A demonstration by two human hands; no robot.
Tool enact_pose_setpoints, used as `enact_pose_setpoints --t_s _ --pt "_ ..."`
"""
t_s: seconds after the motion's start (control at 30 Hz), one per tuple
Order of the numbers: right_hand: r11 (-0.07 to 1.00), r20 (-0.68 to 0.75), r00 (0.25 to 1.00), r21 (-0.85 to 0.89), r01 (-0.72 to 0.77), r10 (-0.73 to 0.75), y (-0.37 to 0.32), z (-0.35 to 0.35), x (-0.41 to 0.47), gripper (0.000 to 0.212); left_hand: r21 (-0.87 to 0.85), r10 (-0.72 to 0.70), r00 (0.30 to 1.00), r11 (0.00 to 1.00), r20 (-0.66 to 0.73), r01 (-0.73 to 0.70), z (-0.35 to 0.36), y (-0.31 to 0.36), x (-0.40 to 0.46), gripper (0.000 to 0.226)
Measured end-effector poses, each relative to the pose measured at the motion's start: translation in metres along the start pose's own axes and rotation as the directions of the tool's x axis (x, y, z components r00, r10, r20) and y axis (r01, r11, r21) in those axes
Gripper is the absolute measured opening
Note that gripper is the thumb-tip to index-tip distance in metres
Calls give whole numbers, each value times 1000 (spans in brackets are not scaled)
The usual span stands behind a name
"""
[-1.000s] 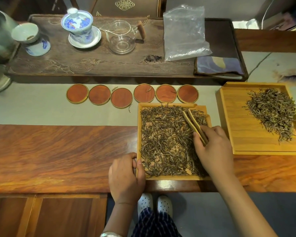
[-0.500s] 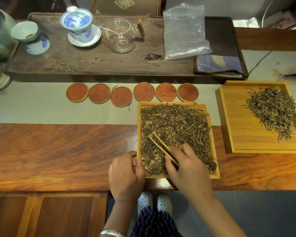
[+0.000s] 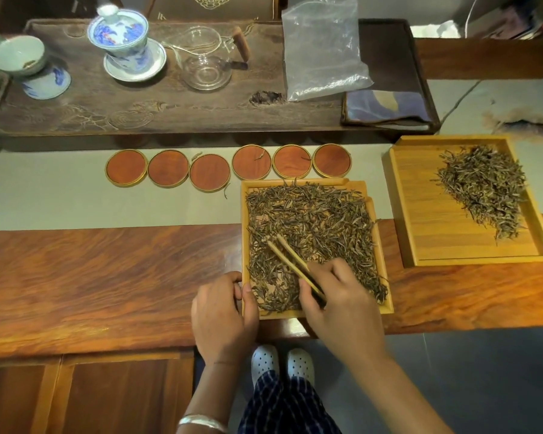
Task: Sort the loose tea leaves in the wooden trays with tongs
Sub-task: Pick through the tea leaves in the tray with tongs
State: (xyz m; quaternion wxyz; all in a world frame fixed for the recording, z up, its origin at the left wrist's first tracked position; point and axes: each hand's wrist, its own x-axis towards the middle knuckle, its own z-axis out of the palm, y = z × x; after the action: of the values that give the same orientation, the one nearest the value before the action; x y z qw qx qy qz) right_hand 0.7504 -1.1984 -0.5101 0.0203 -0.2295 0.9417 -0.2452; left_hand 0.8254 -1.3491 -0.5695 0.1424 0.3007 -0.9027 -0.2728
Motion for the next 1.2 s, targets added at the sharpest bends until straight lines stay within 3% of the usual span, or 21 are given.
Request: enact_pose_setpoints --t_s 0.23,0.57,0.67,0.8,0.93,1.2 --pt "989 -129 983 -39 -140 134 25 -9 -10 24 2 36 999 999 -20 -36 -1 -1 -2 18" --pt "986 -123 978 32 -164 167 31 -9 -28 26 32 82 996 996 -33 -81 1 -3 -1 14" --pt "987 -193 971 110 -121 141 39 -21 -47 32 33 88 995 996 -51 -86 1 -2 -1 16" --pt "960 -279 919 52 -275 279 59 -43 -83 31 45 85 996 996 -38 -83 -1 1 -2 17" --pt "919 -256 890 -20 -394 376 75 -49 -97 28 46 83 996 996 -39 -81 -1 1 -1 22" --pt "904 -167 901 -87 -418 400 75 -46 -90 21 54 77 997 996 -27 -76 0 -1 -2 23"
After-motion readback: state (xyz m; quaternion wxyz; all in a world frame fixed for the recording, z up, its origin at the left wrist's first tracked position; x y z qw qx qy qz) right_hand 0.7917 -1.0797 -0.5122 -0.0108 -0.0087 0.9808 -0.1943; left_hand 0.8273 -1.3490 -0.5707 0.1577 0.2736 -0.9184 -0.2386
